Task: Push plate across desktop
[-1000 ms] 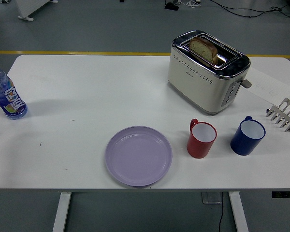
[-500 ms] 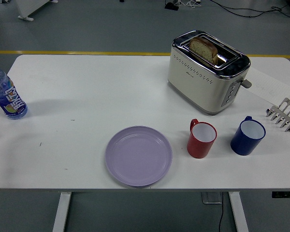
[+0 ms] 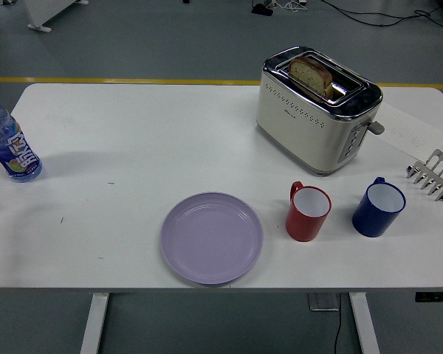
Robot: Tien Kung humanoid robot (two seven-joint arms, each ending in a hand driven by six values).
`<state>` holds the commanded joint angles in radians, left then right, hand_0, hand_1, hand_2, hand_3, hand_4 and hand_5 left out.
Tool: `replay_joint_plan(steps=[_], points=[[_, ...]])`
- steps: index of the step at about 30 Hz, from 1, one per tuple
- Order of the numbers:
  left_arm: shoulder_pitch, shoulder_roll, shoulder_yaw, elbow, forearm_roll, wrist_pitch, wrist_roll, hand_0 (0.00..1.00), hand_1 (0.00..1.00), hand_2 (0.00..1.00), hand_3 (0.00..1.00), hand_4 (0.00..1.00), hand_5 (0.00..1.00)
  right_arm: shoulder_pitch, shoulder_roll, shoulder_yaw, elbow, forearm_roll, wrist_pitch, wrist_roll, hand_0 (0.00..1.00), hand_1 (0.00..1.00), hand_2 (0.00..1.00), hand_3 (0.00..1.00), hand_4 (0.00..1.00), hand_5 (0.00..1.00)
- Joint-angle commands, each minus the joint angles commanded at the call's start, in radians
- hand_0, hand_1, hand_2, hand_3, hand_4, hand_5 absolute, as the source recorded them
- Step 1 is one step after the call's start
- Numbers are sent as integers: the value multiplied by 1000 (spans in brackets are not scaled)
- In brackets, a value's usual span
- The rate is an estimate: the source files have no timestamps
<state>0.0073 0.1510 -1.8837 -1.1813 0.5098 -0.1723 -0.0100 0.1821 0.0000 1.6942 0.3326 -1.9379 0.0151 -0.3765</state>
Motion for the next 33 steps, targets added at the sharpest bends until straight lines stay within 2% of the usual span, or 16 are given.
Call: replay_joint_plan(steps=[33], points=[[-21,-6,-8,11,-27,16,-11,578,660,634,610,508,998,24,0,6,0,-9,2,-1,570,530,612,587,72,525]])
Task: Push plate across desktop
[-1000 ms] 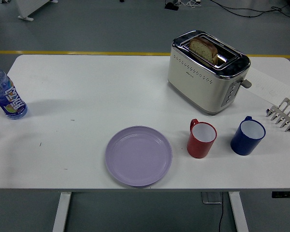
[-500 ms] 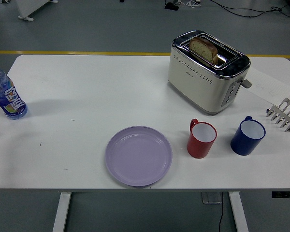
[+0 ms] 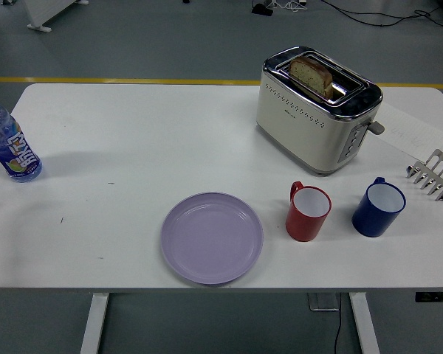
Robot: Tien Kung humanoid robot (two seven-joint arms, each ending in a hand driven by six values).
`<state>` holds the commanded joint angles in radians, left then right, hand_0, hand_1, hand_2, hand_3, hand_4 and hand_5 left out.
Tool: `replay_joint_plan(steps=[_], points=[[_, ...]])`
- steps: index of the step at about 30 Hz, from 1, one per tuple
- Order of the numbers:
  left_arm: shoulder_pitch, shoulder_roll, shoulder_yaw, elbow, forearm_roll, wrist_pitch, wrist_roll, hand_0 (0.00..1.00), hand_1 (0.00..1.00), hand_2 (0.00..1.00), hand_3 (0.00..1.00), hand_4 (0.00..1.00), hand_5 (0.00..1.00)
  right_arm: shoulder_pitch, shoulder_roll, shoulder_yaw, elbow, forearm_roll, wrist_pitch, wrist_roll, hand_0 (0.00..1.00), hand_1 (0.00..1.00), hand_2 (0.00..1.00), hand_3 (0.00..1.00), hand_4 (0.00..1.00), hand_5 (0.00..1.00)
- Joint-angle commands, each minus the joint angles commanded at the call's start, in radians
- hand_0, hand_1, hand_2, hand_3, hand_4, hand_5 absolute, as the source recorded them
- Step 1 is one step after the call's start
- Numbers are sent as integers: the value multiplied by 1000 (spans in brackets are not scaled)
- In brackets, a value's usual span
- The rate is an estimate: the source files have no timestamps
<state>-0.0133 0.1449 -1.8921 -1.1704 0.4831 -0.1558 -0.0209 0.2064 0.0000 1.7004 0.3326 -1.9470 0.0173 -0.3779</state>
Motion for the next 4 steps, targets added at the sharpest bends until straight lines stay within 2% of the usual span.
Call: replay_joint_plan(steps=[4], points=[[-1,-1,-1,0,-2,1,-1,578,657,633,610,508,998,0,0,0,0,0,0,0,570,530,612,587,72,527]])
